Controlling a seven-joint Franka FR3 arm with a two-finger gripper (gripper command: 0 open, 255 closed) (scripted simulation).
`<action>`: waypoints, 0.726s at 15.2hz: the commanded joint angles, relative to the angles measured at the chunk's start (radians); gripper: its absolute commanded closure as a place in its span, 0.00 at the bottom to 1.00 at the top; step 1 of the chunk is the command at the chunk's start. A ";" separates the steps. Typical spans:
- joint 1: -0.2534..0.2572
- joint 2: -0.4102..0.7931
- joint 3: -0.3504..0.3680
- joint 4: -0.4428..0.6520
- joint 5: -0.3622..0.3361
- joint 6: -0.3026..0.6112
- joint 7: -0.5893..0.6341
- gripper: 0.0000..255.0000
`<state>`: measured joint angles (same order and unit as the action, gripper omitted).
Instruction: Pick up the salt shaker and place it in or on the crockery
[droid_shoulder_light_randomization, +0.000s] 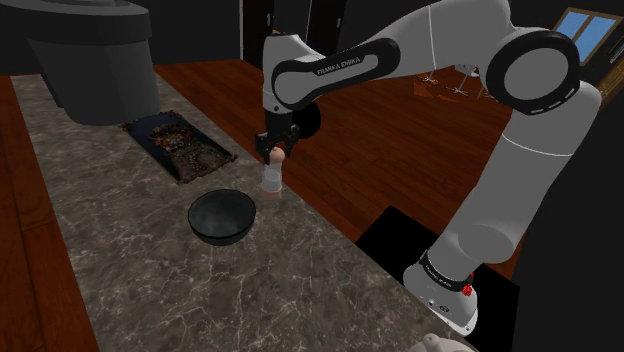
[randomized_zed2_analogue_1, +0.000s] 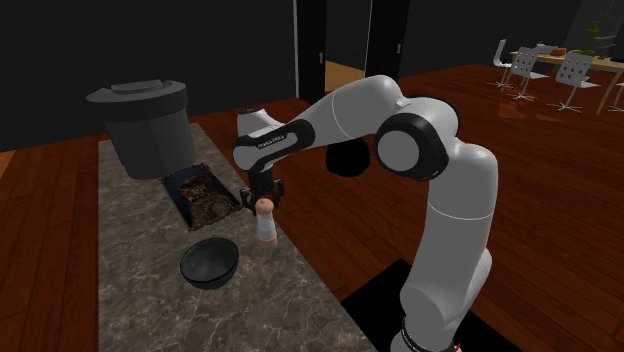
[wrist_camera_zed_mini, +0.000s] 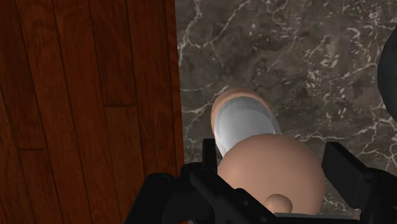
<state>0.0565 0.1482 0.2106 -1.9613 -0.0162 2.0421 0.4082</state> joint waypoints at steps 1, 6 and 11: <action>0.000 0.001 0.000 0.000 0.000 0.000 0.000 1.00; 0.000 0.000 0.000 -0.001 0.000 0.000 0.000 1.00; -0.001 -0.024 0.001 0.038 0.006 -0.062 -0.003 1.00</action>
<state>0.0558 0.1325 0.2111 -1.9291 -0.0123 1.9938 0.4063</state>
